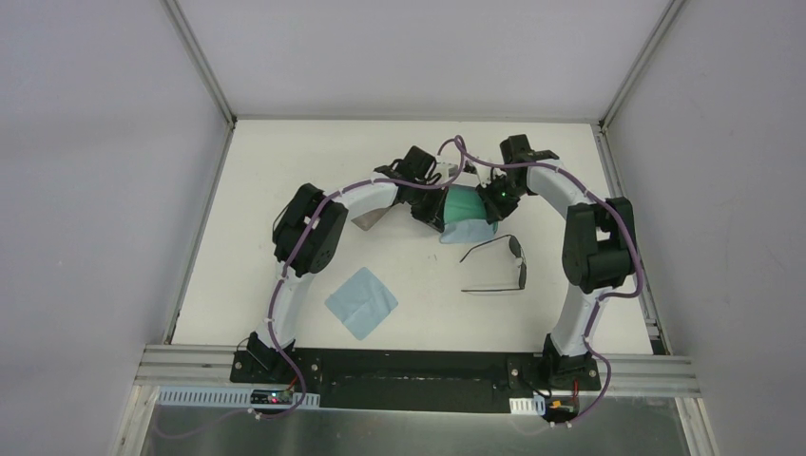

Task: Organize the sunglasses
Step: Pick up the glasses cleaning cloth from the sunglasses case.

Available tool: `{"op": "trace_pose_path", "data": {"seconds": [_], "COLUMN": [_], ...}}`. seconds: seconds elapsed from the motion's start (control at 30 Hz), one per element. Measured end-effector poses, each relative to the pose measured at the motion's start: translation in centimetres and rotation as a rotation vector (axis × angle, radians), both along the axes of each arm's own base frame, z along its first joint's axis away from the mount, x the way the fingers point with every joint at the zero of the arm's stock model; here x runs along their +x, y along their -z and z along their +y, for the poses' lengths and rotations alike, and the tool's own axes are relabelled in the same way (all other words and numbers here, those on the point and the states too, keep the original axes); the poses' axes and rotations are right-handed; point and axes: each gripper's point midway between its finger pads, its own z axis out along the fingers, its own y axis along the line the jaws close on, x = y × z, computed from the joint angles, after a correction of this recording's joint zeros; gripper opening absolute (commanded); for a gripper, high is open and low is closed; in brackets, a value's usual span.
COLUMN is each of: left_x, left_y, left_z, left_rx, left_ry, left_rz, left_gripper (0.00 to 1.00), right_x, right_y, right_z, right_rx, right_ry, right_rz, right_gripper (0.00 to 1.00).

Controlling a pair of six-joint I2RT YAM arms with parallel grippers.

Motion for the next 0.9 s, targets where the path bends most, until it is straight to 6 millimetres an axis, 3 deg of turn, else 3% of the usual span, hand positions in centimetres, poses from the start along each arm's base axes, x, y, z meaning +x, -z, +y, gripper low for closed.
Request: {"op": "trace_pose_path", "data": {"seconds": [0.6, 0.9], "left_x": [3.0, 3.2], "left_y": [-1.2, -1.5], "left_z": [0.2, 0.1], "left_rx": [0.048, 0.044], "left_ry": [-0.07, -0.072], "left_rz": [-0.114, -0.12], "left_gripper": [0.0, 0.0], "right_x": [0.5, 0.4], "right_y": [-0.8, -0.9], "right_z": [-0.1, 0.0], "right_rx": [0.0, 0.003], "right_ry": [0.009, 0.01], "right_rz": [-0.034, -0.032], "right_gripper": [0.0, 0.0]}}
